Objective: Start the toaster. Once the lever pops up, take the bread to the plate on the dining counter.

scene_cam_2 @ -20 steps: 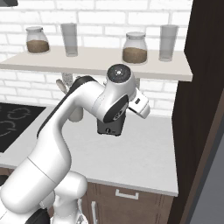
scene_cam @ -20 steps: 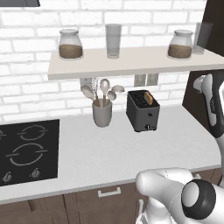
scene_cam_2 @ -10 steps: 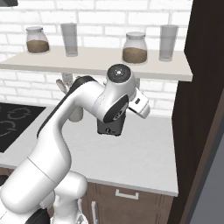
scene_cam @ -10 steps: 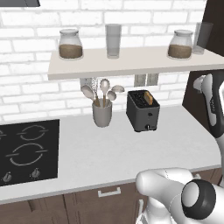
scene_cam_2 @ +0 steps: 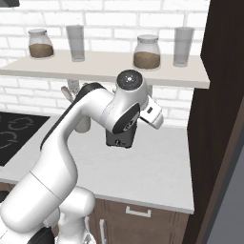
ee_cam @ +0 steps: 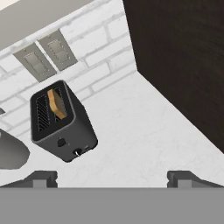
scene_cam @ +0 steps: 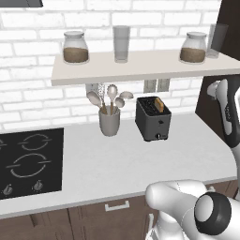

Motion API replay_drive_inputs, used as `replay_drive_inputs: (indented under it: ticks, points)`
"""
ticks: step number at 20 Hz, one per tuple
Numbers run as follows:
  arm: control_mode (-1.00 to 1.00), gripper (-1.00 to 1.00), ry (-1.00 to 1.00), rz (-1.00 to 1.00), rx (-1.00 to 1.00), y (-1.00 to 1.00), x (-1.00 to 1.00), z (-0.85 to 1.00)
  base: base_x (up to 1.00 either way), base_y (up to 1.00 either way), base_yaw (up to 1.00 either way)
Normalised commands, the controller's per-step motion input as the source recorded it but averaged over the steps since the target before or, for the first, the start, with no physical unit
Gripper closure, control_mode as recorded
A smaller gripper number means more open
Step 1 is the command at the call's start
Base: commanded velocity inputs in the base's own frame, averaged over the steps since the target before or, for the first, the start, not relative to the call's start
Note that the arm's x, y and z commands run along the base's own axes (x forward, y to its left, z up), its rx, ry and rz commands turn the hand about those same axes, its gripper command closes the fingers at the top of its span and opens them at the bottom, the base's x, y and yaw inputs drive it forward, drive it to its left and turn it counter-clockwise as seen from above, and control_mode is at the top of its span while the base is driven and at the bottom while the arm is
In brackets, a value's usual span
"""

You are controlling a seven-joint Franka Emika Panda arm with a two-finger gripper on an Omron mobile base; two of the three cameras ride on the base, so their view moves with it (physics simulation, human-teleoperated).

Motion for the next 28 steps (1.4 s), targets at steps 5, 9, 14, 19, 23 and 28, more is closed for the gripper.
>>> replay_drive_inputs:
  ticks: [5,9,14,19,23,28]
  points:
    - [-1.00,-1.00,0.00,0.00,0.00,0.00,0.00,0.00,0.00,0.00,0.00]
    - [-1.00,-1.00,0.00,0.00,0.00,0.00,0.00,0.00,0.00,0.00,0.00]
    - [-1.00,-1.00,0.00,0.00,0.00,0.00,0.00,0.00,0.00,0.00,0.00]
    - [-1.00,-1.00,0.00,0.00,0.00,0.00,0.00,0.00,0.00,0.00,0.00]
    - [-1.00,-1.00,0.00,0.00,0.00,0.00,0.00,0.00,0.00,0.00,0.00]
    - [-1.00,-1.00,0.00,0.00,0.00,0.00,0.00,0.00,0.00,0.00,0.00]
